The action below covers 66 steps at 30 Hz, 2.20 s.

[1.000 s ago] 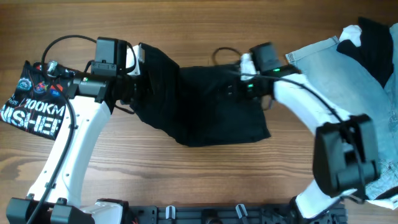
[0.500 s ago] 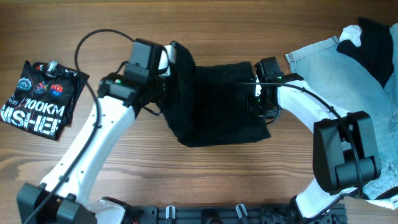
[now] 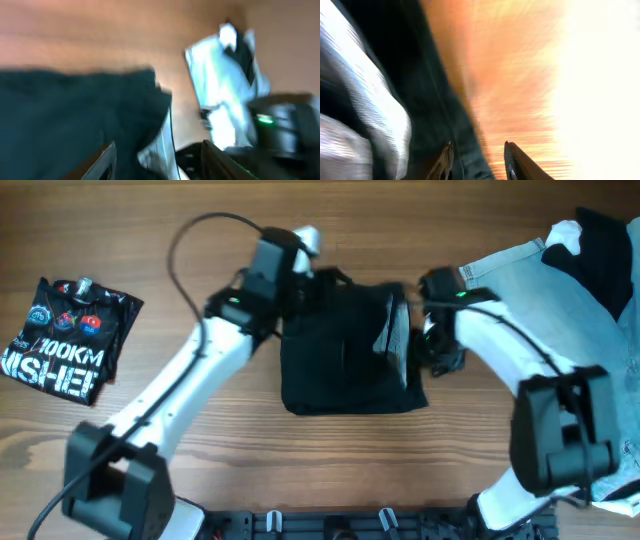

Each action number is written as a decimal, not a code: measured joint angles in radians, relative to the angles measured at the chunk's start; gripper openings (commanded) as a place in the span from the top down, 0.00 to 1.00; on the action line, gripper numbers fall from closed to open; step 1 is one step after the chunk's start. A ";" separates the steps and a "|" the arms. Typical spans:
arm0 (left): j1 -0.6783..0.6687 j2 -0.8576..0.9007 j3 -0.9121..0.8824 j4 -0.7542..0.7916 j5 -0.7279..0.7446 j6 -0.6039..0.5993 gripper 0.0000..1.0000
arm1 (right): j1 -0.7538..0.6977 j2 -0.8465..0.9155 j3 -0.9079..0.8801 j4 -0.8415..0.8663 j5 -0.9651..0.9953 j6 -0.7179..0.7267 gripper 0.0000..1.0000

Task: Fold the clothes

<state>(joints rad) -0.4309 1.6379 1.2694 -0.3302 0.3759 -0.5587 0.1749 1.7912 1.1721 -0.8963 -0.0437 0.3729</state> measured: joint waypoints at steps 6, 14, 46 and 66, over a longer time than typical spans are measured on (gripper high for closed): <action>0.176 -0.006 0.019 0.047 -0.020 0.035 0.47 | -0.042 -0.221 0.189 0.068 -0.246 -0.153 0.61; 0.169 0.382 0.023 0.166 -0.027 0.146 0.47 | 0.156 -0.070 0.013 0.046 -0.432 -0.217 0.61; 0.163 0.293 0.074 -0.166 0.082 0.517 0.00 | 0.075 -0.005 -0.117 0.409 0.088 -0.143 0.50; 0.121 0.452 0.182 -0.249 -0.130 0.578 0.96 | 0.075 -0.063 -0.117 0.381 0.064 -0.143 0.47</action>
<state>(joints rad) -0.3103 2.0903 1.4517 -0.5789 0.2455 0.0196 0.2497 1.7283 1.0554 -0.5152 0.0204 0.2302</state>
